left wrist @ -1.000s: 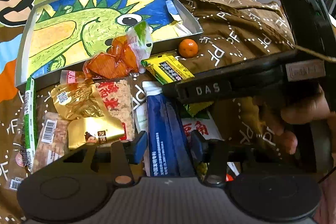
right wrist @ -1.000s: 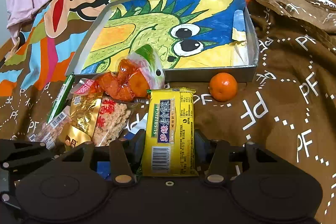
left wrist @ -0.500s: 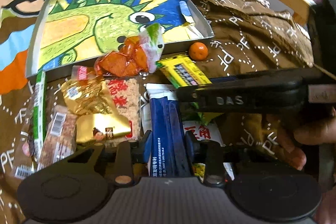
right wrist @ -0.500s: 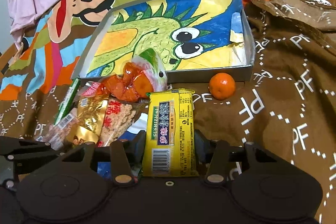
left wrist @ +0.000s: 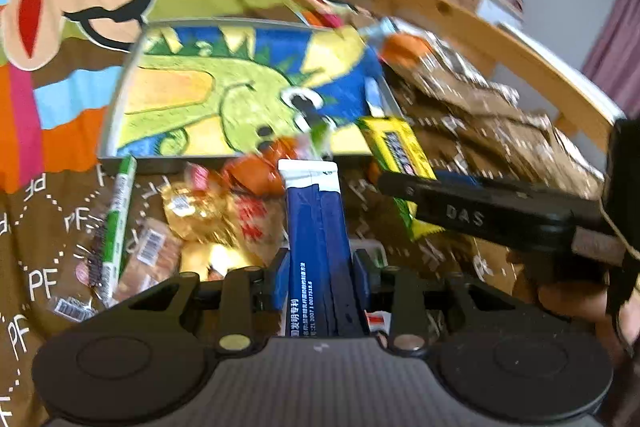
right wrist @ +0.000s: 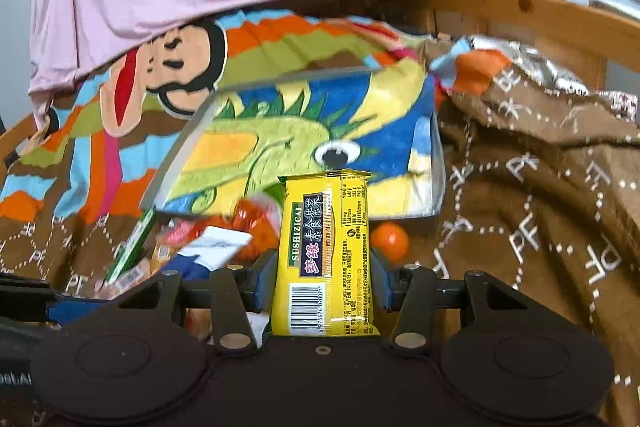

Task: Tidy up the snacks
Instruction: 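Carry the yellow bar and blue packet into the metal tray with both tools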

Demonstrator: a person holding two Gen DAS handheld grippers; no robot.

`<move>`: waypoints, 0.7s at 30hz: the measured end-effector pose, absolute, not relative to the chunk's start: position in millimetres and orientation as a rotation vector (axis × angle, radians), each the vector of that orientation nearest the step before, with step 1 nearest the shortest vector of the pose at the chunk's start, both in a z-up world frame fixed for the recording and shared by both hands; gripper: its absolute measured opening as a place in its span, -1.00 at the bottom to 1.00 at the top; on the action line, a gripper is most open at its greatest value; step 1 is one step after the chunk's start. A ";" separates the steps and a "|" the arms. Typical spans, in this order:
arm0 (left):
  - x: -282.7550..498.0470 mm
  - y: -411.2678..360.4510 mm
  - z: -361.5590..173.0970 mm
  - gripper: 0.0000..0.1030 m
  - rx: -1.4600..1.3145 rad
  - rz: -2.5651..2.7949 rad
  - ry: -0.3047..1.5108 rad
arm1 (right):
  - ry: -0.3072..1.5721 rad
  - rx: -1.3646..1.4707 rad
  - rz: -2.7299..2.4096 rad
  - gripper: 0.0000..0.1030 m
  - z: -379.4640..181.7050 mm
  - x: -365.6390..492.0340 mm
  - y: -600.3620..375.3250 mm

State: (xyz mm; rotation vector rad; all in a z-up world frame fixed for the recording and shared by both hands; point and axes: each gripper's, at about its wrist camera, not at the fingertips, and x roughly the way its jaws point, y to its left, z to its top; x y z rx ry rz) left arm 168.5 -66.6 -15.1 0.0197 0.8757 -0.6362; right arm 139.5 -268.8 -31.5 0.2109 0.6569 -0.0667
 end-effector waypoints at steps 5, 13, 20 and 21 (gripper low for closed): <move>185.2 -68.2 -9.1 -0.30 -0.055 -0.569 0.787 | 0.597 0.204 -0.077 -0.03 -31.6 147.9 -269.9; 248.4 -98.2 -3.7 -0.29 -0.092 -0.501 0.641 | 0.535 0.180 -0.121 -0.03 -38.7 191.3 -278.8; 308.4 -107.9 -29.0 -0.28 -0.153 -0.455 0.616 | 0.507 0.208 -0.158 -0.02 -50.4 244.8 -292.9; 315.4 -105.4 -35.6 -0.28 -0.165 -0.449 0.620 | 0.508 0.213 -0.160 -0.02 -52.1 251.2 -293.6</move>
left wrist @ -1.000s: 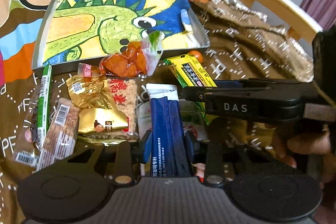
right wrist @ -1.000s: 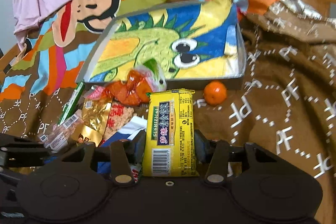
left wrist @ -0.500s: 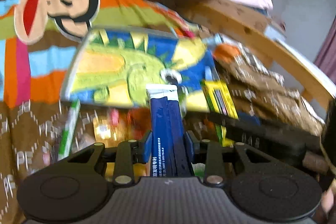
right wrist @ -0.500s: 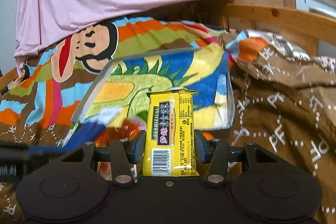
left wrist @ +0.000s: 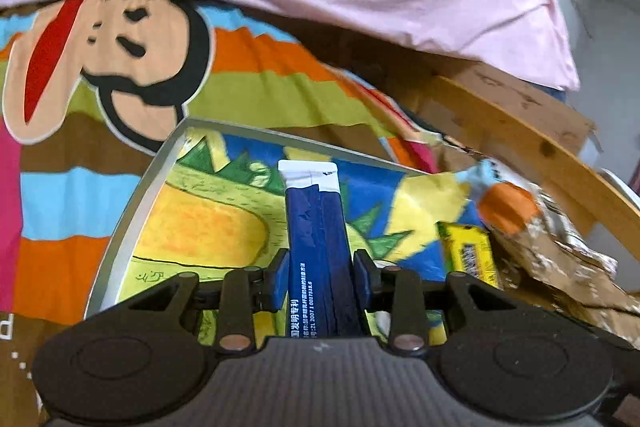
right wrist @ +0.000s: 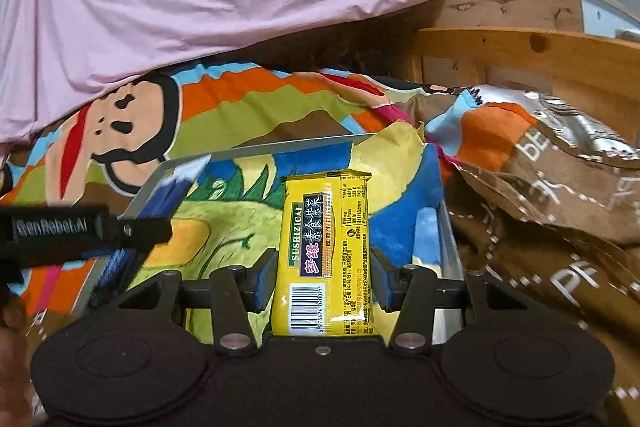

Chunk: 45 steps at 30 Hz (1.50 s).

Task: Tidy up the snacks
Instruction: 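Carry the yellow bar and blue packet into the metal tray with both tools, then open both tools to release the items in the tray and withdraw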

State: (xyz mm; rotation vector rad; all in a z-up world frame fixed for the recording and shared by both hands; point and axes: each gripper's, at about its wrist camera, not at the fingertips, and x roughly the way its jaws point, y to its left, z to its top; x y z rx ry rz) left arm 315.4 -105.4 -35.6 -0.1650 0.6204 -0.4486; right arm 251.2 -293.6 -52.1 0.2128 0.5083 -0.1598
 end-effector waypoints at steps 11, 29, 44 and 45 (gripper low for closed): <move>357.6 -90.6 -80.2 -0.27 -0.227 -0.374 0.711 | 0.572 0.184 -0.149 -0.02 -81.2 292.3 -281.9; 358.5 -97.7 -87.4 0.12 -0.193 -0.362 0.726 | 0.605 0.155 -0.165 0.08 -96.4 294.8 -277.3; 307.4 -72.8 -16.8 0.95 -0.223 -0.347 0.555 | 0.465 0.134 -0.217 0.81 -30.7 242.1 -278.2; 302.1 -70.0 -11.2 0.96 -0.236 -0.334 0.547 | 0.455 0.132 -0.218 0.88 -25.8 236.9 -277.8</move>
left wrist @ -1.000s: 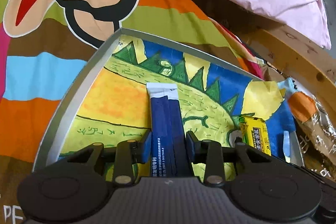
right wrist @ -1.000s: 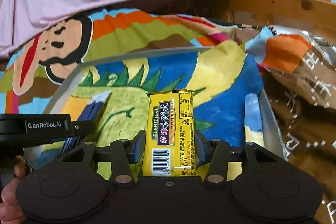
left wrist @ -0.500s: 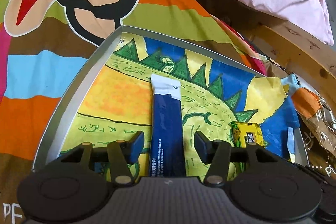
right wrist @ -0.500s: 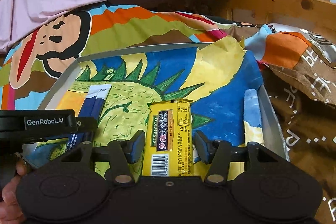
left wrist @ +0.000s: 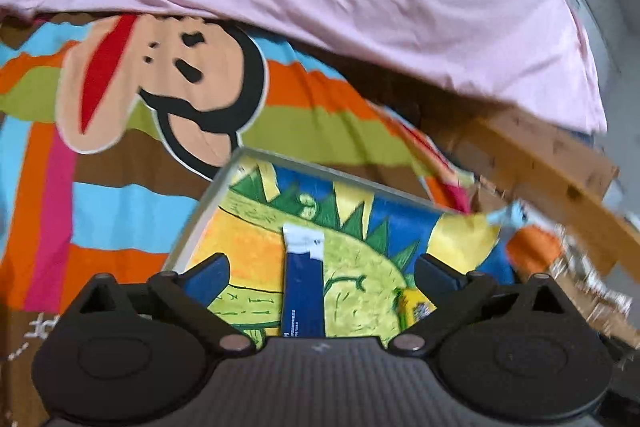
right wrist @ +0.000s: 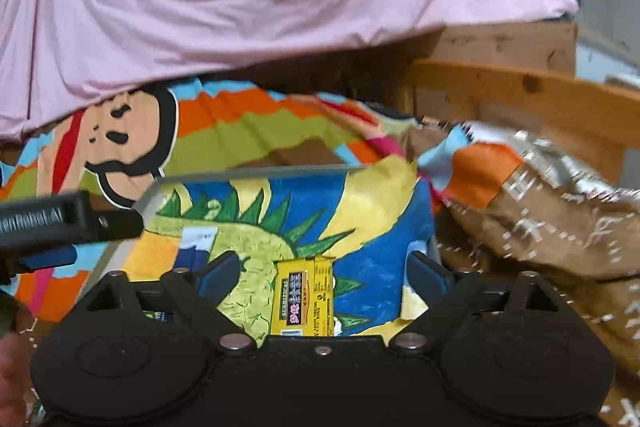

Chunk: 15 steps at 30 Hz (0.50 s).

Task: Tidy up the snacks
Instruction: 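Open both tools to release the items in the tray and withdraw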

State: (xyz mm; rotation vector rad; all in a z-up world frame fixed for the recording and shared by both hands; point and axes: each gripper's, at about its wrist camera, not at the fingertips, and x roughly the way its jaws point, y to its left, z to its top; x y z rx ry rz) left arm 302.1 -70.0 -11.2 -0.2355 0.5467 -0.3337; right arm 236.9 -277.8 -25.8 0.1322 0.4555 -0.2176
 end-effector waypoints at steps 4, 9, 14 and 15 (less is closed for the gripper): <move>274.6 -59.2 5.1 0.99 -0.244 -0.307 0.495 | 0.402 0.133 -0.222 0.98 -3.6 209.6 -276.3; 239.4 -46.8 16.5 0.99 -0.204 -0.277 0.482 | 0.358 0.134 -0.214 0.99 20.3 172.5 -272.5; 199.4 -34.0 23.5 0.99 -0.179 -0.249 0.496 | 0.329 0.122 -0.204 0.99 35.1 131.6 -264.9; 191.9 -31.8 24.4 0.99 -0.173 -0.247 0.498 | 0.327 0.116 -0.202 0.99 36.5 123.6 -262.5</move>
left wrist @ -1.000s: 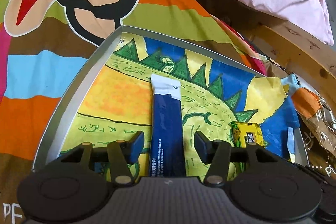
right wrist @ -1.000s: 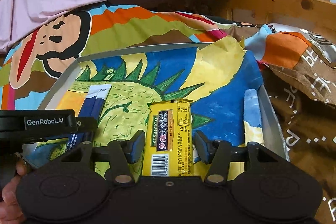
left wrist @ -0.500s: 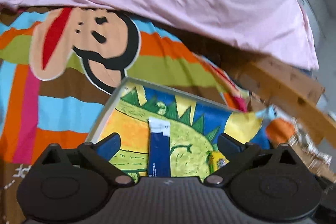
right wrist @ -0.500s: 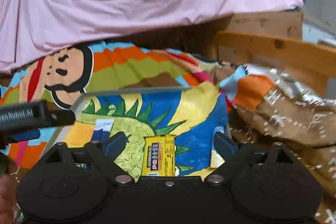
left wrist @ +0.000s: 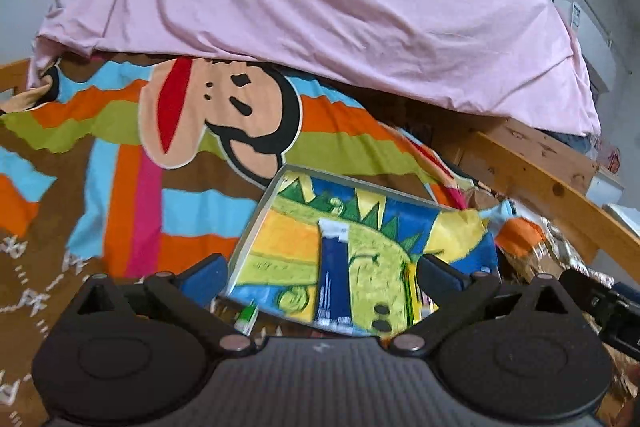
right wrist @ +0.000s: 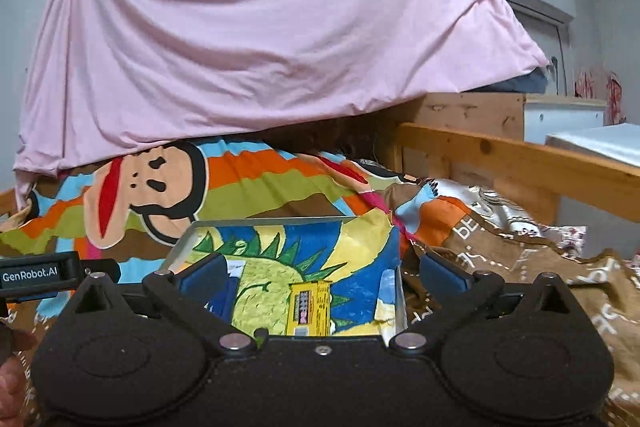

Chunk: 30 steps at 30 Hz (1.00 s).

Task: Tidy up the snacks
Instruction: 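Open both tools to release the items in the tray and withdraw, then grasp the green spicy bean bag with the right tool while the left tool grasps the brown wrapped bar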

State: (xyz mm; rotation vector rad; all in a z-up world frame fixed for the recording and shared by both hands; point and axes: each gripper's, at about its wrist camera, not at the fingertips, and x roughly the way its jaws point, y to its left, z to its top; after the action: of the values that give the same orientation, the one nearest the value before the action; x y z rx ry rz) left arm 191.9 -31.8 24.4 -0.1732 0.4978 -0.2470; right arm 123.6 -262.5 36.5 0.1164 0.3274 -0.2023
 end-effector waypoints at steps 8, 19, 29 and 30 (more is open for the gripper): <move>130.3 -18.3 31.4 0.99 -0.080 -0.197 0.507 | 0.336 0.081 -0.184 0.99 37.7 62.8 -245.1; 77.2 5.6 33.2 0.99 -0.038 -0.143 0.520 | 0.394 0.099 -0.180 0.99 30.7 10.7 -231.7; 61.4 18.4 18.8 0.99 -0.035 -0.110 0.628 | 0.479 0.100 -0.179 0.99 16.2 -9.5 -219.4; 60.9 19.1 17.3 0.99 -0.034 -0.101 0.642 | 0.489 0.099 -0.175 0.99 14.5 -9.1 -218.5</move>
State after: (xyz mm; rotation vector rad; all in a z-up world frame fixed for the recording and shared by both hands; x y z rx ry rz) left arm 60.9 19.1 17.3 -0.0338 0.6421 -0.1011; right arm -9.1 -218.5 14.5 0.0993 0.4888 -0.1748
